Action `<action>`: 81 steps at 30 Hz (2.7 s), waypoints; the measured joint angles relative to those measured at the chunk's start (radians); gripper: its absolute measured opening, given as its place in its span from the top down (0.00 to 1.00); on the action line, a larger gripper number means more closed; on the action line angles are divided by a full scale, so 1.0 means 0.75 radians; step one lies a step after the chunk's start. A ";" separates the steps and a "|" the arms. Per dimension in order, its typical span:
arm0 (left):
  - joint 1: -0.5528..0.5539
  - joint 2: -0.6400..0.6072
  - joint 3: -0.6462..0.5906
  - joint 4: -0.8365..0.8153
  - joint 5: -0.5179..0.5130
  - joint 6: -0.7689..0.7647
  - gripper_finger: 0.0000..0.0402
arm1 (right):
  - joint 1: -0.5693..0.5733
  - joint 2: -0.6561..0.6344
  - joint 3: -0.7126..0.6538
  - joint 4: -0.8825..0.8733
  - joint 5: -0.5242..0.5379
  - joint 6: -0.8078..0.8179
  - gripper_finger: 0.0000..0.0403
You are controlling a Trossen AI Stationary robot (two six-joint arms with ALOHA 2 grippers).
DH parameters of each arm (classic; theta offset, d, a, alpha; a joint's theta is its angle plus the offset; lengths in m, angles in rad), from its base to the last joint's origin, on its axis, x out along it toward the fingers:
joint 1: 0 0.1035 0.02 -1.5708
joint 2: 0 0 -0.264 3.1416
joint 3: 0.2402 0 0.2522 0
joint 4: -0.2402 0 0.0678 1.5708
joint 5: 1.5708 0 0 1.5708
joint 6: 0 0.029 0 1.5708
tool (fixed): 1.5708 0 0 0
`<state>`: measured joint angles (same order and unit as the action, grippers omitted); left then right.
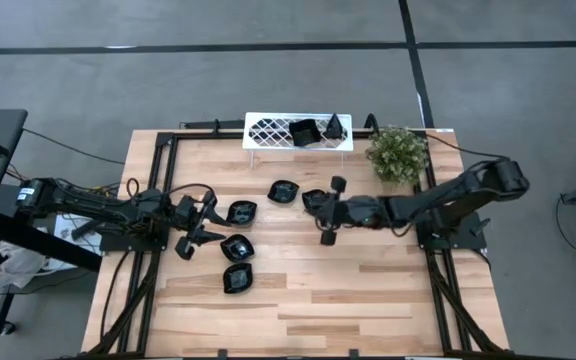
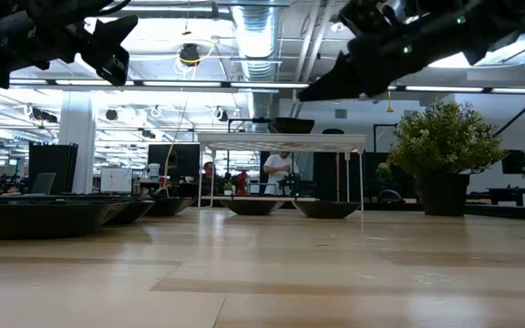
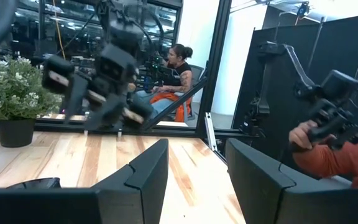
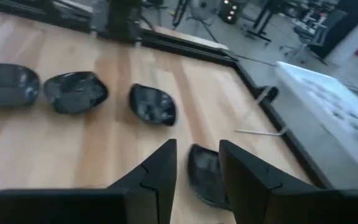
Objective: Pick & Place Mini shaped plates
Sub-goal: Put the leaf-shaped plate on the shelf
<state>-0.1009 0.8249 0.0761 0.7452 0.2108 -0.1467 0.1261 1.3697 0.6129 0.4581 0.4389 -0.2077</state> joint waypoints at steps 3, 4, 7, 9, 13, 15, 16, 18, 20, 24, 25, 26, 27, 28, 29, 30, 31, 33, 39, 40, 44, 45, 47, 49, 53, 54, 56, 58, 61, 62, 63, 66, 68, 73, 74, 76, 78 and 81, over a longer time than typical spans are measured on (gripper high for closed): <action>0.000 0.000 0.000 0.005 0.000 0.001 0.59 | 0.035 0.102 0.019 0.080 -0.018 -0.001 0.71; 0.000 0.000 0.000 0.005 0.000 0.000 0.59 | 0.044 0.131 0.025 0.081 -0.020 -0.001 0.71; 0.000 0.000 0.000 0.008 0.000 0.000 0.59 | 0.063 0.218 0.062 0.095 -0.025 -0.026 0.71; 0.000 -0.001 0.000 0.015 0.000 0.000 0.59 | 0.070 0.272 0.081 0.150 -0.027 -0.047 0.71; 0.000 -0.001 0.000 0.029 0.000 0.000 0.59 | 0.068 0.350 0.116 0.220 -0.026 -0.040 0.71; 0.000 -0.001 0.000 0.036 0.000 0.000 0.59 | 0.075 0.367 0.127 0.204 -0.026 -0.040 0.71; 0.000 0.000 0.000 0.042 0.000 0.000 0.59 | 0.079 0.370 0.129 0.187 -0.024 -0.040 0.71; 0.000 -0.001 0.000 0.068 0.000 0.003 0.59 | 0.087 0.372 0.140 0.147 -0.025 -0.042 0.71; 0.000 0.000 0.000 0.103 0.000 0.026 0.59 | 0.095 0.351 0.138 0.105 -0.024 -0.049 0.71; 0.000 -0.001 0.000 0.141 0.000 0.047 0.59 | 0.093 0.289 0.138 0.046 -0.025 -0.116 0.71; 0.000 -0.001 0.000 0.140 0.000 0.048 0.59 | 0.095 0.275 0.140 0.027 -0.025 -0.143 0.71; 0.000 0.000 0.000 0.140 0.000 0.048 0.59 | 0.100 0.258 0.141 -0.012 -0.025 -0.163 0.71; 0.000 0.003 0.000 0.139 0.000 0.050 0.59 | 0.104 0.240 0.139 -0.055 -0.025 -0.176 0.71; 0.000 0.007 0.000 0.137 0.000 0.050 0.59 | 0.111 0.226 0.139 -0.085 -0.023 -0.184 0.71; 0.000 0.010 0.000 0.132 0.000 0.050 0.59 | 0.117 0.209 0.139 -0.124 -0.024 -0.186 0.71; 0.000 0.013 0.000 0.134 0.000 0.051 0.59 | 0.122 0.193 0.139 -0.171 -0.024 -0.186 0.71; 0.000 0.012 0.000 0.134 0.000 0.050 0.59 | 0.128 0.179 0.139 -0.205 -0.025 -0.186 0.71; 0.000 0.012 0.000 0.134 0.000 0.050 0.59 | 0.137 0.157 0.139 -0.276 -0.025 -0.170 0.71; 0.011 0.012 0.000 0.135 0.000 0.178 0.59 | 0.158 0.100 0.139 -0.405 -0.023 -0.144 0.71; 0.019 0.012 0.000 0.135 0.000 0.209 0.59 | 0.158 0.091 0.139 -0.413 -0.021 -0.160 0.71; 0.086 0.012 0.004 0.134 -0.047 0.267 0.59 | 0.151 0.039 0.139 -0.454 -0.004 -0.263 0.71; 0.114 0.012 0.008 0.129 -0.088 0.268 0.59 | 0.146 0.024 0.139 -0.462 0.009 -0.280 0.71; 0.180 0.012 0.040 0.042 -0.148 0.270 0.59 | 0.128 -0.004 0.139 -0.499 0.017 -0.290 0.71; 0.258 0.012 0.095 -0.141 -0.154 0.271 0.59 | 0.101 -0.032 0.139 -0.549 0.013 -0.290 0.71; 0.397 0.030 0.242 -0.547 -0.159 0.262 0.59 | 0.011 -0.091 0.139 -0.654 -0.045 -0.288 0.71; 0.422 0.040 0.267 -0.607 -0.158 0.261 0.59 | -0.024 -0.103 0.138 -0.659 -0.103 -0.285 0.71; 0.457 0.062 0.299 -0.677 -0.143 0.262 0.59 | -0.099 -0.117 0.138 -0.652 -0.282 -0.284 0.71; 0.484 0.086 0.310 -0.726 -0.076 0.296 0.59 | -0.175 -0.119 0.138 -0.638 -0.480 -0.284 0.71; 0.512 0.136 0.310 -0.796 0.076 0.336 0.59 | -0.269 -0.092 0.139 -0.609 -0.679 -0.281 0.71; 0.517 0.156 0.310 -0.809 0.106 0.350 0.59 | -0.290 -0.073 0.138 -0.601 -0.706 -0.280 0.71; 0.518 0.177 0.310 -0.815 0.117 0.360 0.59 | -0.305 -0.053 0.137 -0.585 -0.723 -0.280 0.71; 0.519 0.243 0.310 -0.813 0.117 0.364 0.59 | -0.315 0.032 0.138 -0.477 -0.724 -0.280 0.71; 0.519 0.279 0.310 -0.809 0.114 0.364 0.59 | -0.309 0.082 0.138 -0.432 -0.724 -0.289 0.71; 0.518 0.339 0.310 -0.780 0.089 0.305 0.59 | -0.309 0.140 0.152 -0.436 -0.629 -0.309 0.71; 0.518 0.341 0.310 -0.778 0.089 0.283 0.59 | -0.308 0.143 0.156 -0.441 -0.583 -0.293 0.71; 0.518 0.345 0.310 -0.773 0.089 0.236 0.59 | -0.309 0.141 0.158 -0.458 -0.506 -0.248 0.71; 0.518 0.346 0.310 -0.774 0.089 0.182 0.59 | -0.308 0.141 0.159 -0.481 -0.459 -0.210 0.71; 0.498 0.356 0.309 -0.776 0.082 0.129 0.59 | -0.308 0.138 0.159 -0.510 -0.433 -0.145 0.71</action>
<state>0.2728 1.0921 0.3078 0.1636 0.2721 -0.0499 -0.1051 1.4734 0.7319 0.0755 0.1138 -0.3161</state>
